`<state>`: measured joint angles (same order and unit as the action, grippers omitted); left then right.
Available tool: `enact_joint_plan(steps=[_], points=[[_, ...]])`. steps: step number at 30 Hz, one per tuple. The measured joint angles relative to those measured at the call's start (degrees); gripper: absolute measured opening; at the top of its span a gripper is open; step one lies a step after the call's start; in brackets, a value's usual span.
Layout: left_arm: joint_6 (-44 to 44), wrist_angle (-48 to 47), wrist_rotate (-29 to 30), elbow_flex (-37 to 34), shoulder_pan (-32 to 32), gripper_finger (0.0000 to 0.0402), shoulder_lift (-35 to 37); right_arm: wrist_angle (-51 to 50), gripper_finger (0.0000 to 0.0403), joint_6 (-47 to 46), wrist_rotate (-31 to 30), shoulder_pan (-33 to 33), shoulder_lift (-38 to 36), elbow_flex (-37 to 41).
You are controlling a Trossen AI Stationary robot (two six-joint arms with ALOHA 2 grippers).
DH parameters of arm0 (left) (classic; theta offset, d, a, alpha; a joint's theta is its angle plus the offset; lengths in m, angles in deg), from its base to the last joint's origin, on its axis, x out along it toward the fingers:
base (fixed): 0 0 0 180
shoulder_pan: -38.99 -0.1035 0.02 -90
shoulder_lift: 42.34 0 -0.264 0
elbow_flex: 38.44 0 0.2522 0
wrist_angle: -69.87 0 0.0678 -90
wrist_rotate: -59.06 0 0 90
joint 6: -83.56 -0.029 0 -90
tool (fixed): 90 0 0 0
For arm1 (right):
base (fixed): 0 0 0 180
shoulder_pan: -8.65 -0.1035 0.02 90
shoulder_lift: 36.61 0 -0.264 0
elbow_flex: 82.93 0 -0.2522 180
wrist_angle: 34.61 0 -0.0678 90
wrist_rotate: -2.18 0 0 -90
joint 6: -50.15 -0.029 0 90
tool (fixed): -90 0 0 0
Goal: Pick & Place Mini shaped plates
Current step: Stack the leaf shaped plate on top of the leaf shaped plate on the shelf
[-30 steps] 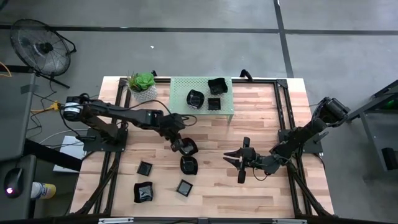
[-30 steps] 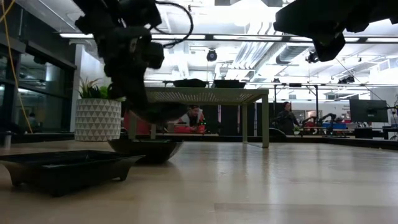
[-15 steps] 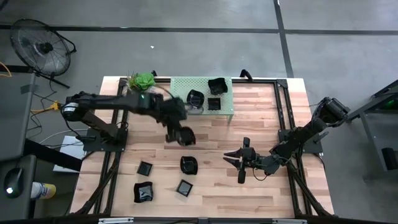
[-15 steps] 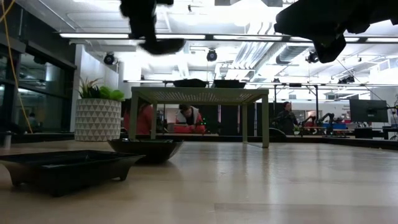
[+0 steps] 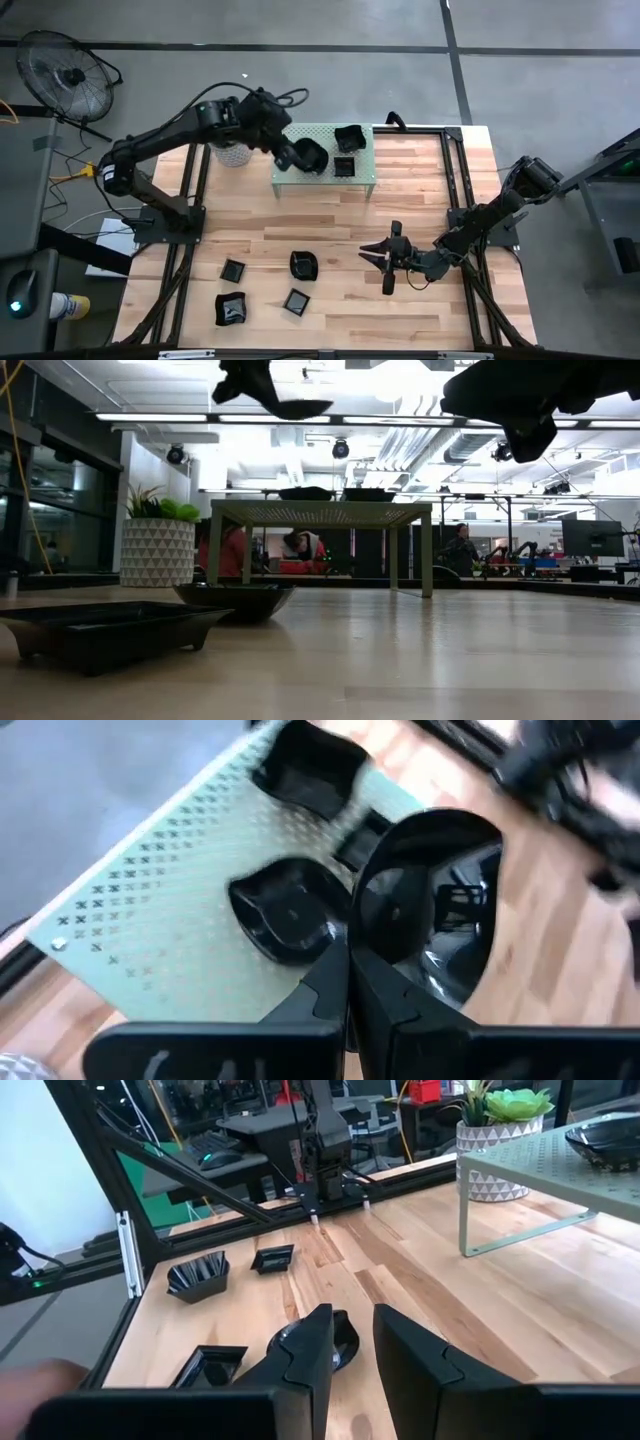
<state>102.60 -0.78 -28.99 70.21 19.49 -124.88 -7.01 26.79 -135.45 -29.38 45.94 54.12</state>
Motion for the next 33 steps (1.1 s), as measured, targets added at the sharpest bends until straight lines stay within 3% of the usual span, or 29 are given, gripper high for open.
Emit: enact_joint_plan(steps=[11,19,33], points=[[26.1,7.8,3.0,-9.6,-2.7,0.0000,-0.7,0.0,0.0071,-1.2,-1.6,0.0,0.0,0.0],[40.9,24.8,4.8,-19.0,-1.7,0.0000,-0.6,0.0,0.0071,-1.2,-3.5,0.0,0.0,0.0],[64.0,26.9,34.2,-23.2,9.8,0.0000,1.4,0.0,0.0071,-2.6,-7.2,0.0,0.0,0.0]])
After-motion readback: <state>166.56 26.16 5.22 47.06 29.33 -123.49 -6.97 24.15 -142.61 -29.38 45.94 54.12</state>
